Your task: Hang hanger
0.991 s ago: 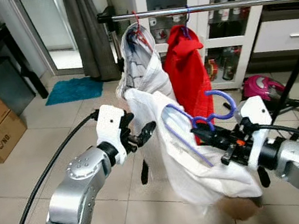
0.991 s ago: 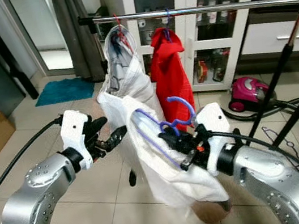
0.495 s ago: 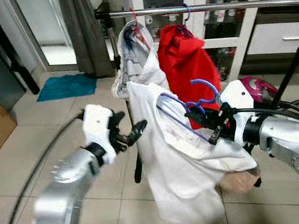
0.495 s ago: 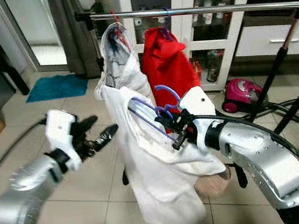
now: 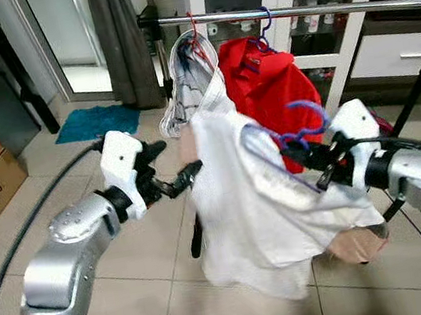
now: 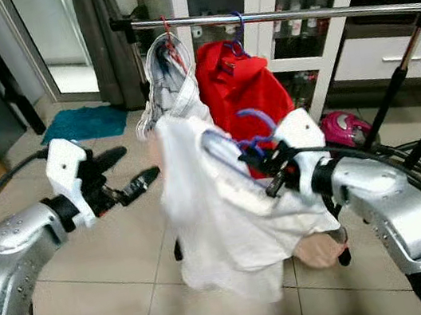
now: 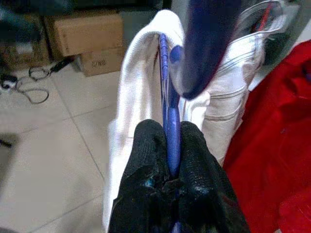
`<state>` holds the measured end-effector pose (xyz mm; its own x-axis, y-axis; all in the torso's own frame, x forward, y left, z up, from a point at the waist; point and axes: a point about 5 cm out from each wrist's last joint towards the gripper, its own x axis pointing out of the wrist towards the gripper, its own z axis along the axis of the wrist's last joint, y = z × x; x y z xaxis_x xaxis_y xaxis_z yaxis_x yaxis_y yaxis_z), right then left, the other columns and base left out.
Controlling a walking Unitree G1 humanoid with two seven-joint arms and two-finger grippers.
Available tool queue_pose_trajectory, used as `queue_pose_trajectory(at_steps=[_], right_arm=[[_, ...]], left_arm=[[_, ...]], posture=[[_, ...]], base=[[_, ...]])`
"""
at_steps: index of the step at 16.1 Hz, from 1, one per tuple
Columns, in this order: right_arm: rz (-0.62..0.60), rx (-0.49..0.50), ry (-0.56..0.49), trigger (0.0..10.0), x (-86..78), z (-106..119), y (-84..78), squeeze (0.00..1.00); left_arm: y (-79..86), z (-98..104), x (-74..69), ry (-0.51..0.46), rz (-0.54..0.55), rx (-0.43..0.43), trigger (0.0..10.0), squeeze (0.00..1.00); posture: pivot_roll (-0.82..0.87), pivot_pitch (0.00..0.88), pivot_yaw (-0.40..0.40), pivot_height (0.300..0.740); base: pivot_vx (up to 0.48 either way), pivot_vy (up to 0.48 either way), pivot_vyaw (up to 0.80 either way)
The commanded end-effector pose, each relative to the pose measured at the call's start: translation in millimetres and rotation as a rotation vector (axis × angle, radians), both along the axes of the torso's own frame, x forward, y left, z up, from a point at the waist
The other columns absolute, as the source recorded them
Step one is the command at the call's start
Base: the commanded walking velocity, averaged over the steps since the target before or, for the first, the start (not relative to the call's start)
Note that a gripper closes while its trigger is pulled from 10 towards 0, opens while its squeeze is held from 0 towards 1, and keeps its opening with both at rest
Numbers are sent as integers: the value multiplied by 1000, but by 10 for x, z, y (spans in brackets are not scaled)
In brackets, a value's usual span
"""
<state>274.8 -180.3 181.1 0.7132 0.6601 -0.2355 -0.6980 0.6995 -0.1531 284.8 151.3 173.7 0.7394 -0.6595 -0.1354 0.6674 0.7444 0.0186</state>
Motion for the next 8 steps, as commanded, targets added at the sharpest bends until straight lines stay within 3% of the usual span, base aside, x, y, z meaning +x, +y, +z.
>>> queue_pose_trajectory(at_steps=[1,3,4,8], right_arm=[[1,50,-32,10000,7,93,-24,0],[9,42,-31,10000,8,86,-42,0],[5,50,-35,10000,20,94,-40,0],[-2,74,-32,10000,39,90,-26,0]], left_arm=[[-5,-73,3,25,12,6,10000,1000],[-38,-33,56,-11,39,13,10000,980],[-44,-29,79,-14,53,9,10000,0],[-104,-23,133,-20,97,-21,10000,0]], posture=[[-58,0,47,740],[-56,0,45,740],[-55,0,45,740],[-51,0,44,740]], base=[[0,0,0],[0,0,0],[0,0,0],[0,0,0]])
